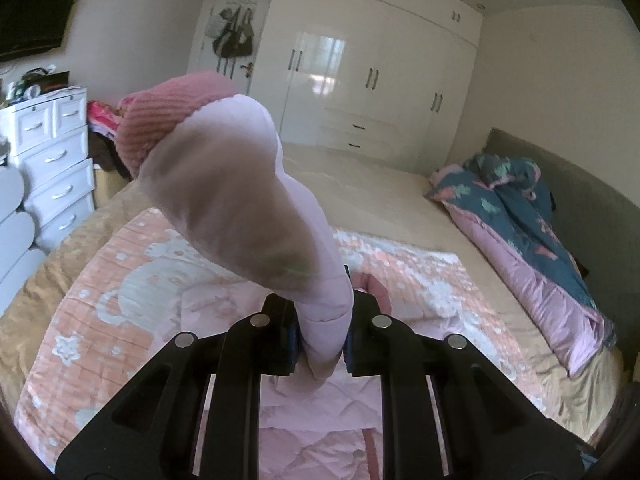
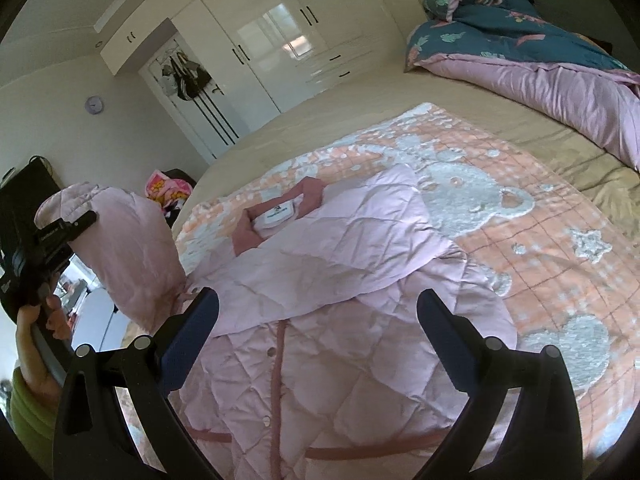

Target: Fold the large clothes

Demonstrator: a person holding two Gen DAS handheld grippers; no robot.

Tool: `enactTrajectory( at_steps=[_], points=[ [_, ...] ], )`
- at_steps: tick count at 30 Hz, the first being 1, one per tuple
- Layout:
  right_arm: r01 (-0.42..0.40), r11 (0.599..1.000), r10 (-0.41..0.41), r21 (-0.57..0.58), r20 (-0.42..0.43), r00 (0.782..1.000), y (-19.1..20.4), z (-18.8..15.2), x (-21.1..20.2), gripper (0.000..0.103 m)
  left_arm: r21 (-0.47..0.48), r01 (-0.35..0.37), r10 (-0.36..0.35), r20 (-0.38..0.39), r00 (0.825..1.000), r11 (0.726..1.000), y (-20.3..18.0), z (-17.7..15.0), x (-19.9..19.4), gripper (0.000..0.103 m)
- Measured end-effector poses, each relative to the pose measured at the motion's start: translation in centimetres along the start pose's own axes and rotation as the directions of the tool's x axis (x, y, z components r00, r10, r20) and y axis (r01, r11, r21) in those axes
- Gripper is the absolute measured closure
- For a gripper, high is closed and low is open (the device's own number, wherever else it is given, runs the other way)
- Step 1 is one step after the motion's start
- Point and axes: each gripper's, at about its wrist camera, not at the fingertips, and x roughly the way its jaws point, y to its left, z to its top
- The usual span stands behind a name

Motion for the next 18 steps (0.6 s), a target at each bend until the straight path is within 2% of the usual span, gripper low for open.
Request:
enactTrajectory(
  at_steps=[4, 11, 18],
  points=[
    [0.020, 1.000, -0.020, 0.009, -0.007, 1.000, -1.0, -0.1, 0.2, 0.004, 0.028, 0.043, -0.042, -0.041, 0.998, 0.999, -1.9, -1.3, 1.3, 0.094],
    [0.033, 0.998, -0.033, 0.045, -0.012, 0.999, -3.0, 0.1, 0.2, 0.004, 0.092, 0.074, -0.063, -0.120, 0.991, 0.993, -4.7, -4.3, 3.8, 0.094],
    [0.049, 0.996, -0.048, 0.076, -0.017, 0.999, -4.8, 0.1, 0.2, 0.004, 0.149, 0.096, -0.064, -0.208, 0.976, 0.984, -6.6, -7.7, 6.3, 0.094]
  ],
)
